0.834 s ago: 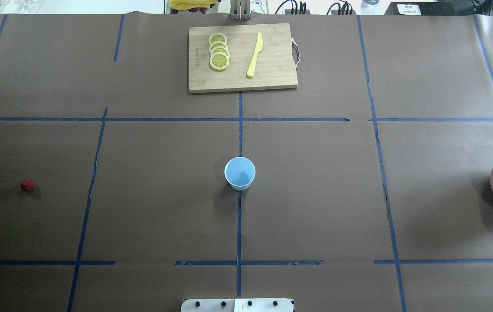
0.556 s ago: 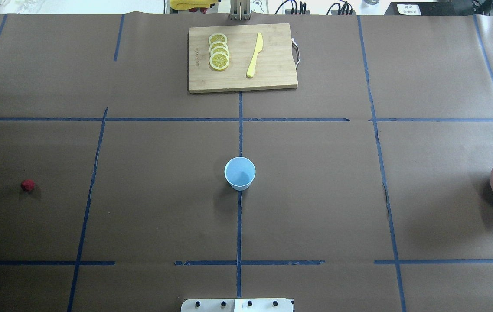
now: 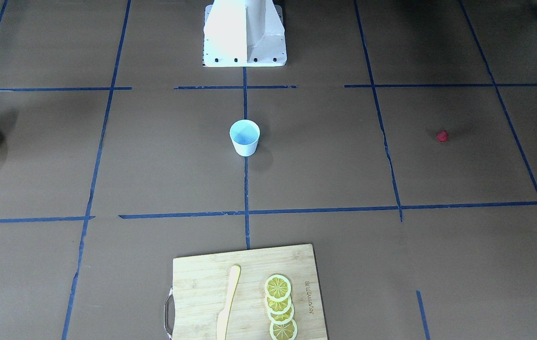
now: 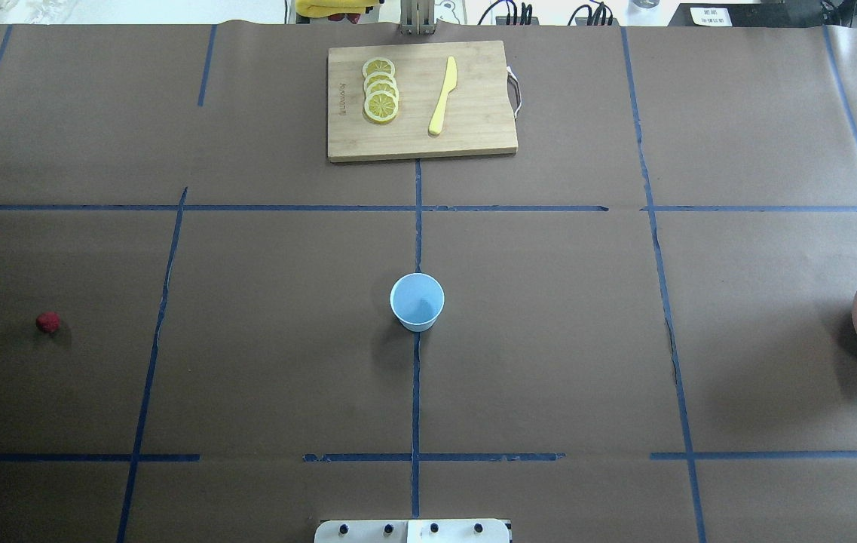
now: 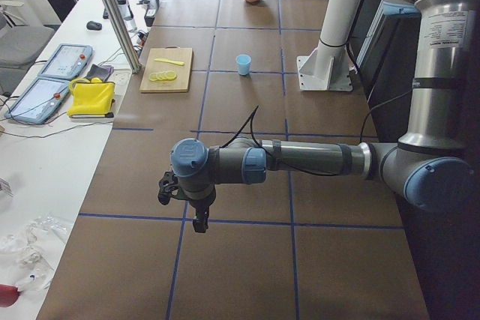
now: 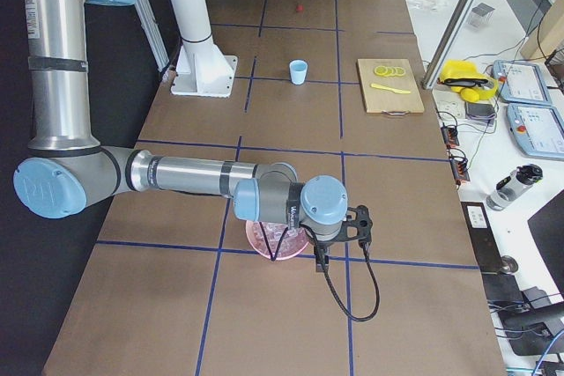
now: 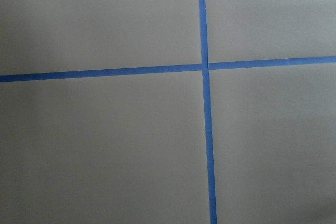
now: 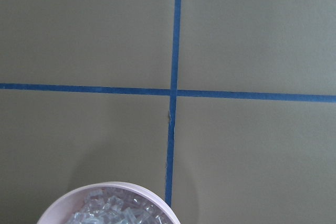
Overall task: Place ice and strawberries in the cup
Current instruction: 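Grasp an ice cube from the pink bowl with the right gripper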
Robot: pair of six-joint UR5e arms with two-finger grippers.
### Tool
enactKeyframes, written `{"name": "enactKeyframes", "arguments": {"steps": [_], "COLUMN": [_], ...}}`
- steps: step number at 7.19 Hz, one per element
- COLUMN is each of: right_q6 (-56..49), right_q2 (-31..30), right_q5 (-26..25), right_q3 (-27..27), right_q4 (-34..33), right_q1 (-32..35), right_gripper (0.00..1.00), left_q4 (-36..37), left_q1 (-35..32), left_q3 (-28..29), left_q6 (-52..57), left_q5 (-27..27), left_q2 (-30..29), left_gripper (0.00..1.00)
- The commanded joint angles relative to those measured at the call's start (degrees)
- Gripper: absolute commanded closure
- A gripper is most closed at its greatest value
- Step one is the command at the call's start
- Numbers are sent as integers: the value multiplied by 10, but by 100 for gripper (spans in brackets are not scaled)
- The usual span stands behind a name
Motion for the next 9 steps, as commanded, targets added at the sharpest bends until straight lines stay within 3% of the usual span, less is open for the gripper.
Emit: {"name": "enactKeyframes", "arguments": {"steps": [1, 2, 5, 6, 7, 8, 9], "right_q6": [0, 3, 11, 12, 14, 14, 14], "right_q2": [-2, -19, -51, -52, -57, -73, -111], "right_q5": [0, 9, -12, -124, -139, -102, -99], "right_q3": [40, 34, 137, 187, 196, 194, 193], "right_q4": [-4, 1, 14, 12, 0, 7, 38], "right_q1": [-1, -3, -65, -119, -139, -139, -142], "right_gripper": [1, 1, 1, 1, 1, 1, 1], "left_q4": [0, 0, 0, 0, 0, 0, 0], "left_q1": [0, 0, -1, -1, -1, -1, -1], "left_q3": [-2, -2, -6, -6, -6, -5, -2], "left_q6": [0, 2, 1, 1, 1, 2, 2], "left_q5": [0, 1, 0, 0, 0, 1, 0], "left_q2": [0, 0, 2, 3, 4, 6, 6], "left_gripper": [0, 0, 0, 0, 0, 0, 0]}}
